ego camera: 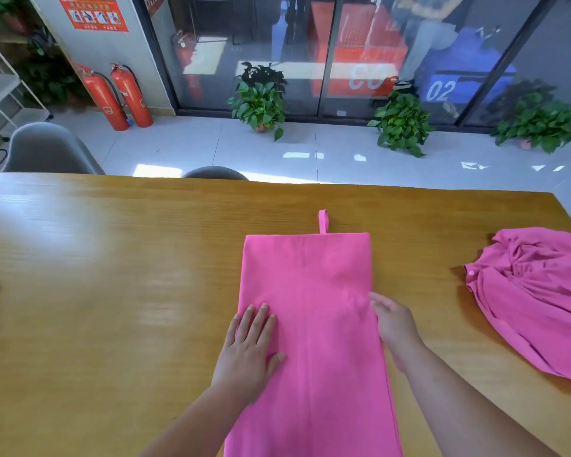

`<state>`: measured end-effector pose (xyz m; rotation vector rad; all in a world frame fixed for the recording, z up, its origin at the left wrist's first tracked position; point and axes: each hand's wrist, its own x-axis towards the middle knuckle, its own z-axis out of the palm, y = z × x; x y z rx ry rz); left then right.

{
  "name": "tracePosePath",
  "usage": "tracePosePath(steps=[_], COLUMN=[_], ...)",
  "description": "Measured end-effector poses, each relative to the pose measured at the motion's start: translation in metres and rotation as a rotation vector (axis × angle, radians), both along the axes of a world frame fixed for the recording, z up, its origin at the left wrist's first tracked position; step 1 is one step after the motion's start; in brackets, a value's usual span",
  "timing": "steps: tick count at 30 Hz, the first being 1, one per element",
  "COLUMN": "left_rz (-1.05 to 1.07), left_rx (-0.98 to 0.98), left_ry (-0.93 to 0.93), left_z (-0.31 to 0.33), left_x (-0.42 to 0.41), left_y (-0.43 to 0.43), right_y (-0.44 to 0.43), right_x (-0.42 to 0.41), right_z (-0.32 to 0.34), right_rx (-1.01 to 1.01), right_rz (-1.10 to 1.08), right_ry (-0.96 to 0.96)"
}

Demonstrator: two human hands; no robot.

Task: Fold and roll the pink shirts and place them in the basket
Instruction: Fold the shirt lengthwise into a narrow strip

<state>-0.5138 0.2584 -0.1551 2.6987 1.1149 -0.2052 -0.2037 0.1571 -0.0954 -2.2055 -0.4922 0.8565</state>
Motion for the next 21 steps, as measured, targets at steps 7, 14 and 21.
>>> tracePosePath(steps=[7,14,21], left_rz=[0.003,0.021,-0.013], left_rx=[0.017,0.025,0.045], left_ry=[-0.017,-0.029,-0.076], left_z=[-0.008,-0.010,-0.008], left_x=[0.029,0.051,0.078], left_y=[0.022,0.048,0.069], right_y=[0.023,0.039,0.037], right_x=[0.020,0.006,-0.028], right_z=[-0.010,-0.037,-0.053], right_rx=[0.093,-0.146,-0.234], right_rz=[-0.006,0.177,0.844], right_ry=[0.153,-0.559,-0.778])
